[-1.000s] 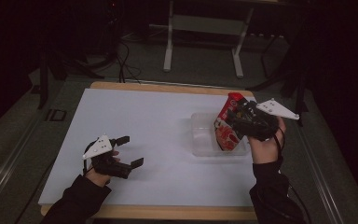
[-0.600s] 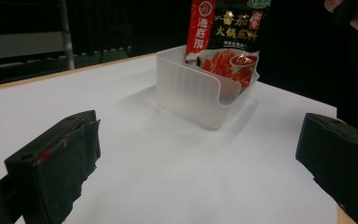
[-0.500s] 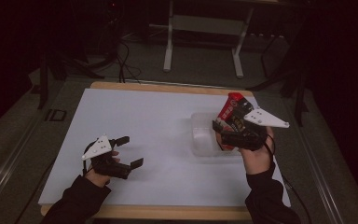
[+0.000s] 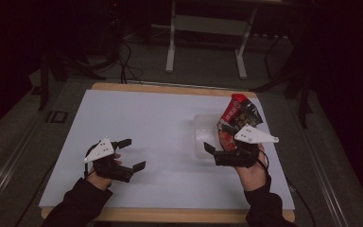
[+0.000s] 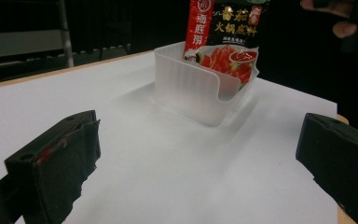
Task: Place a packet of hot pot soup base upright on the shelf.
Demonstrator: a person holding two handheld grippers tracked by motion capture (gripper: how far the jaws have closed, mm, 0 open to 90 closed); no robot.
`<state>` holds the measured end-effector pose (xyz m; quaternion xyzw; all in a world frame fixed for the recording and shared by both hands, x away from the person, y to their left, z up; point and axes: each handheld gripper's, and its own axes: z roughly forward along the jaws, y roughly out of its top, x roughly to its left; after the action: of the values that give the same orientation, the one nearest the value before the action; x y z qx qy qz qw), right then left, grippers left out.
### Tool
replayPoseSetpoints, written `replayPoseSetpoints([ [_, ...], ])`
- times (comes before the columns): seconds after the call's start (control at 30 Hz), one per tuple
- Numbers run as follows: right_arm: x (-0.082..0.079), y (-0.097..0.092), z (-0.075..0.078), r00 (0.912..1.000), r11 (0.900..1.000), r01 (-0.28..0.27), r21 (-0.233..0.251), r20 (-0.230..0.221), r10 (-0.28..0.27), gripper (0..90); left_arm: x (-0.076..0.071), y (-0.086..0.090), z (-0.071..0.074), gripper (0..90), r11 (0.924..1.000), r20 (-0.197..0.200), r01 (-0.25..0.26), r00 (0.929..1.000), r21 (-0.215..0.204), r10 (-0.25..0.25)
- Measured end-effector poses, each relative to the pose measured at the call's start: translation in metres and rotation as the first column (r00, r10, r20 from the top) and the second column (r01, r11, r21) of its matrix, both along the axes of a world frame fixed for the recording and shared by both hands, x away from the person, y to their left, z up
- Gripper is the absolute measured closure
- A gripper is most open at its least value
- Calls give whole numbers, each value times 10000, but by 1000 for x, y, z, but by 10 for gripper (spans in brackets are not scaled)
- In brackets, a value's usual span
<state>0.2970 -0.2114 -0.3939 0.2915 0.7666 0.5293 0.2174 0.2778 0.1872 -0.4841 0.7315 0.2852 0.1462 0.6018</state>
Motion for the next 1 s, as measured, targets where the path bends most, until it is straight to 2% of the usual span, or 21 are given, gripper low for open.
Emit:
replayPoseSetpoints([
  [0.2, -8, 3, -18, 9986, 9993, -354, -126, -388, 349, 115, -1, 0, 0, 1, 10000, 16, 17, 10000, 32, -17],
  [0.4, -14, 2, -33, 9969, 9977, -573, -361, -563, 553, 115, -1, 0, 0, 1, 10000, 53, 49, 10000, 27, -49],
  [0.67, -22, -3, -44, 9928, 9928, -1035, -611, -672, 994, 115, -1, -1, 0, 1, 10000, 37, 83, 10000, 39, -83],
  [1.0, -27, -13, -55, 9903, 9906, -1102, -806, -932, 1026, 116, -2, 0, 0, 1, 9999, 47, 69, 10000, 85, -69],
])
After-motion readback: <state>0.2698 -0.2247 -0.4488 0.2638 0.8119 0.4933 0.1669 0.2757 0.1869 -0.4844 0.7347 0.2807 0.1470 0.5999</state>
